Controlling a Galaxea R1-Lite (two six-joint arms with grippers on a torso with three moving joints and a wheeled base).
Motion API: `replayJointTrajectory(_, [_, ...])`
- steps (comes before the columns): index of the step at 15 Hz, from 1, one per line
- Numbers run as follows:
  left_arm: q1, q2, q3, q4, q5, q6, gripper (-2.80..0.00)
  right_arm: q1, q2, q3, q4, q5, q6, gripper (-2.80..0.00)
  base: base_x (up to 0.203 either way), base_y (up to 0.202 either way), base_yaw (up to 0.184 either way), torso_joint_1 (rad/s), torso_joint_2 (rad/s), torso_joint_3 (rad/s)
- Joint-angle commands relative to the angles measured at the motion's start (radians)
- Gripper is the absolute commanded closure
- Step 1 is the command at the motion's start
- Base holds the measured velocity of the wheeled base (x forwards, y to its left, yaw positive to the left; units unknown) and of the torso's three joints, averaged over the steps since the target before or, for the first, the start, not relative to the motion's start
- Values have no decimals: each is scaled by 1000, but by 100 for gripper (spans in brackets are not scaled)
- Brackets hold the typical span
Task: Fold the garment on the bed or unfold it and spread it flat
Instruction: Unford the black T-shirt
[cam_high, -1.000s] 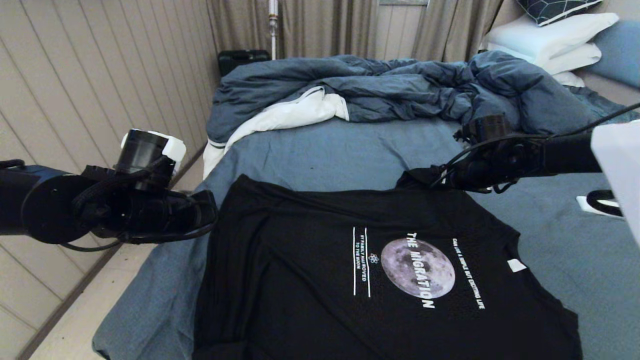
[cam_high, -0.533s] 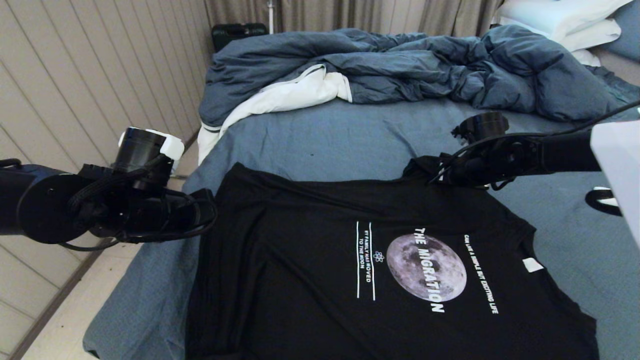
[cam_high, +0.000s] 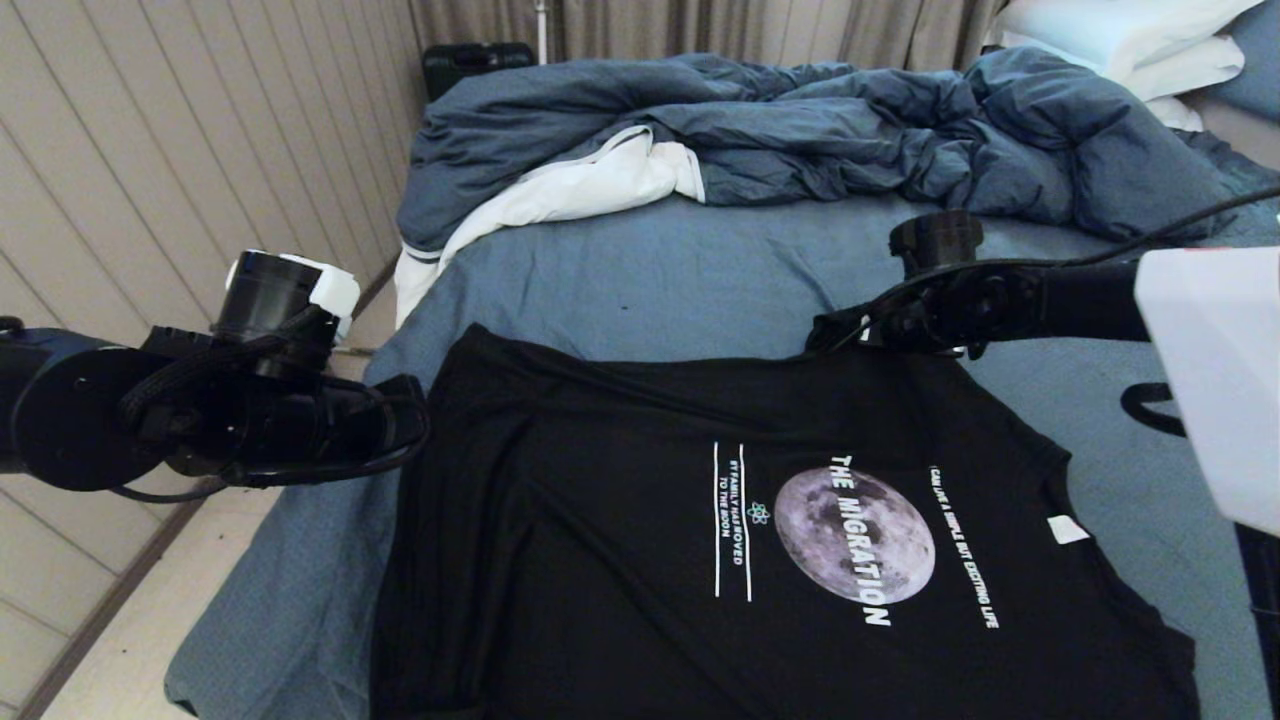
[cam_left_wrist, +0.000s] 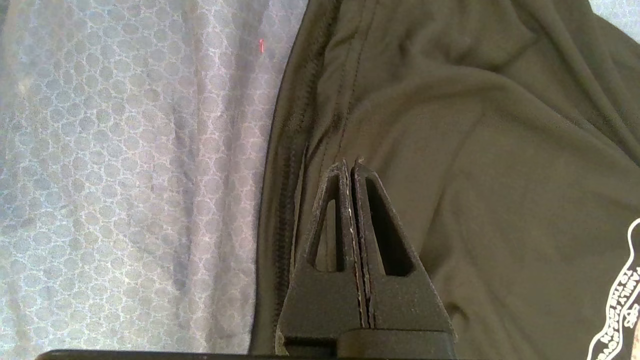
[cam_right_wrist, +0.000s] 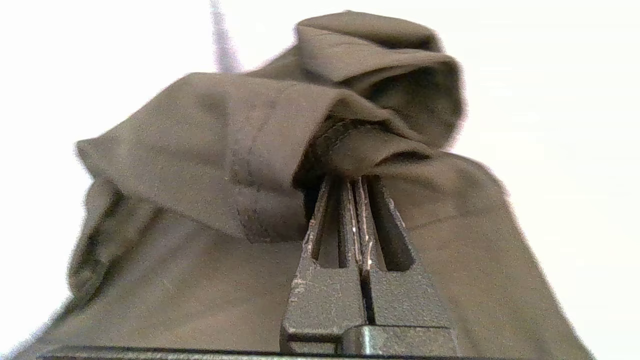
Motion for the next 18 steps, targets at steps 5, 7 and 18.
replayJointTrajectory(5, [0,-14,4,0,-2,-4,0,68,175,-22,-421,-283,-88,0,0,0,0,0,0,0])
replayJointTrajectory(7, [0,-14,6,0,-2,-4,0,86,170,-20,-469,-331,-127,0,0,0,0,0,0,0])
replayJointTrajectory(18, [0,-20,7,0,-7,-8,0,86,177,-22,-567,-351,-163,0,0,0,0,0,0,0])
